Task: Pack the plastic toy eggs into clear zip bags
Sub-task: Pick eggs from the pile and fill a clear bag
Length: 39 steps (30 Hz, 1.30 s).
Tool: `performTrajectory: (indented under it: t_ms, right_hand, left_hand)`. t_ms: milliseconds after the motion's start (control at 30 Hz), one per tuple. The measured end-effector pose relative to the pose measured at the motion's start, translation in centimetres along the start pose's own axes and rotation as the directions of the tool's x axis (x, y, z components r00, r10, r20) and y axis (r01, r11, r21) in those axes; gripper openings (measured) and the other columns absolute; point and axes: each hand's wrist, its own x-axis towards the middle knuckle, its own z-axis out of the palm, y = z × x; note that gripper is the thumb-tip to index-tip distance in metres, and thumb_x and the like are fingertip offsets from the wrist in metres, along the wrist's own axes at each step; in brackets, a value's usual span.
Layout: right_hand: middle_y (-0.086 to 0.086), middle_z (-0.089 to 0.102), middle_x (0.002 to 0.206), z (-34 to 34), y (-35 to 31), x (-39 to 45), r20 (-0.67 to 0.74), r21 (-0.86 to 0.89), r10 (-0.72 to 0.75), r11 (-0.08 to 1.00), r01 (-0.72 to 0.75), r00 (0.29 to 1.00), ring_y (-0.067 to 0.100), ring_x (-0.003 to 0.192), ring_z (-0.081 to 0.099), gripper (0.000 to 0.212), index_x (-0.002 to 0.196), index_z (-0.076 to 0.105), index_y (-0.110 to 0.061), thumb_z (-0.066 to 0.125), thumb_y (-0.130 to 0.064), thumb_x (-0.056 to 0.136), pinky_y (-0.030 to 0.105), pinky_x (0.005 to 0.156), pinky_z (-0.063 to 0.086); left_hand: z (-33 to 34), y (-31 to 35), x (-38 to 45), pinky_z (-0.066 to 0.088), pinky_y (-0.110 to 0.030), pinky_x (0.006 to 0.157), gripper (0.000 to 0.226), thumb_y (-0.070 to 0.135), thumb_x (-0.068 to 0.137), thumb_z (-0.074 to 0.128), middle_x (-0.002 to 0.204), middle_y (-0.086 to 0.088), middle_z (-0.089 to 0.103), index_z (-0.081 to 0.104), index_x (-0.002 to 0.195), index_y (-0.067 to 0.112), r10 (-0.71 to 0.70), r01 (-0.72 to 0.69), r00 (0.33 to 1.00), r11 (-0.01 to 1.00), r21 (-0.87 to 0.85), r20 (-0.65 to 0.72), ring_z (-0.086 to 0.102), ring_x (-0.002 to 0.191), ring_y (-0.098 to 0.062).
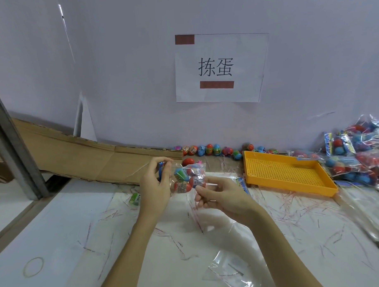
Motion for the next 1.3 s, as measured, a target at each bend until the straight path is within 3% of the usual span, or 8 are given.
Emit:
performTrajectory:
  t_ms: [200, 333, 600, 767, 867, 1000, 1133, 1300]
  right_hand:
    - [0.017, 0.076, 0.093, -0.5, -0.1, -0.2, -0.001, -0.086, -0.048, 0.995, 0.048, 0.999, 0.021, 0.079, 0.07, 0.024, 0.114, 0.074, -0.023, 0.075, -0.022, 0.09, 0.028, 0.075, 0.06]
    - [0.004, 0.076, 0.085, -0.9, -0.2, -0.4, -0.014, -0.295, -0.098, 0.951, 0.09, 0.995, 0.013, 0.076, 0.067, 0.025, 0.119, 0.073, -0.034, 0.072, -0.025, 0.095, 0.023, 0.074, 0.057]
    - [-0.003, 0.058, 0.074, -0.4, -0.1, -0.2, -0.06, -0.244, -0.053, 0.969, 0.037, 0.997, 0.011, 0.072, 0.05, 0.023, 0.11, 0.074, -0.017, 0.057, -0.03, 0.104, 0.023, 0.071, 0.048]
    - [-0.001, 0.054, 0.061, 0.4, -0.6, -0.3, -0.127, -0.295, -0.169, 0.947, 0.125, 0.977, 0.011, 0.056, 0.044, 0.035, 0.077, 0.076, -0.039, 0.05, -0.05, 0.099, 0.022, 0.056, 0.041]
    - [0.007, 0.07, 0.07, 0.4, -0.7, -0.4, -0.099, -0.216, -0.224, 0.956, 0.199, 0.97, 0.018, 0.059, 0.063, 0.027, 0.111, 0.074, -0.036, 0.048, -0.041, 0.104, 0.024, 0.055, 0.048]
    - [0.016, 0.074, 0.118, 0.7, -1.2, -0.2, -0.037, 0.055, -0.249, 0.966, 0.251, 0.968, 0.033, 0.11, 0.071, 0.04, 0.138, 0.061, -0.022, 0.047, -0.039, 0.106, 0.031, 0.083, 0.059]
    - [0.003, 0.076, 0.114, 0.5, -1.1, -0.1, -0.241, -0.1, -0.367, 0.93, 0.353, 0.898, 0.027, 0.098, 0.075, 0.033, 0.135, 0.064, -0.032, 0.058, -0.036, 0.102, 0.028, 0.077, 0.059]
    - [0.006, 0.078, 0.097, -0.1, -1.0, -0.5, -0.22, -0.199, -0.275, 0.952, 0.233, 0.936, 0.02, 0.085, 0.073, 0.049, 0.138, 0.05, -0.026, 0.073, -0.019, 0.094, 0.028, 0.073, 0.054]
  left_hand:
    - [-0.2, -0.3, 0.3, 0.05, -0.011, 0.067, 0.01, 0.025, 0.105, 0.057, 0.098, 0.008, 0.069, 0.066, 0.111, 0.024, -0.075, 0.075, 0.997, 0.997, -0.002, -0.016, 0.064, 0.084, 0.001]
    - [-0.8, -0.3, 0.5, 0.049, -0.019, 0.091, 0.028, 0.04, 0.103, 0.056, 0.118, 0.012, 0.068, 0.067, 0.124, 0.026, -0.168, 0.183, 0.964, 0.982, -0.054, 0.204, 0.061, 0.11, 0.0]
    - [-0.2, 0.5, -0.1, 0.061, -0.024, 0.072, 0.035, 0.052, 0.077, 0.075, 0.098, 0.011, 0.078, 0.078, 0.103, 0.028, -0.276, 0.333, 0.921, 0.925, -0.185, 0.276, 0.073, 0.096, -0.008]
    - [-0.1, 0.7, -0.1, 0.06, -0.027, 0.069, 0.027, 0.044, 0.073, 0.083, 0.101, 0.002, 0.079, 0.081, 0.095, 0.029, -0.353, 0.422, 0.905, 0.816, -0.394, 0.238, 0.076, 0.097, -0.018]
    - [0.0, 0.7, 0.0, 0.061, -0.028, 0.073, 0.028, 0.045, 0.069, 0.086, 0.118, 0.007, 0.073, 0.083, 0.091, 0.027, -0.285, 0.339, 0.94, 0.829, -0.444, 0.186, 0.07, 0.112, -0.018]
    - [-0.7, 0.3, 0.3, 0.048, -0.031, 0.1, 0.029, 0.05, 0.072, 0.089, 0.139, 0.019, 0.059, 0.083, 0.091, 0.029, -0.121, 0.207, 0.964, 0.9, -0.383, 0.237, 0.056, 0.131, -0.003]
    - [-0.7, 0.0, 0.3, 0.034, -0.033, 0.112, 0.033, 0.04, 0.087, 0.068, 0.156, 0.018, 0.048, 0.081, 0.109, 0.019, -0.088, 0.3, 0.89, 0.851, -0.431, 0.448, 0.041, 0.144, 0.002]
    - [-0.8, 1.0, 0.6, 0.049, -0.041, 0.102, 0.037, 0.048, 0.097, 0.063, 0.128, -0.005, 0.073, 0.073, 0.123, 0.022, -0.299, 0.403, 0.914, 0.747, -0.53, 0.274, 0.068, 0.121, -0.021]
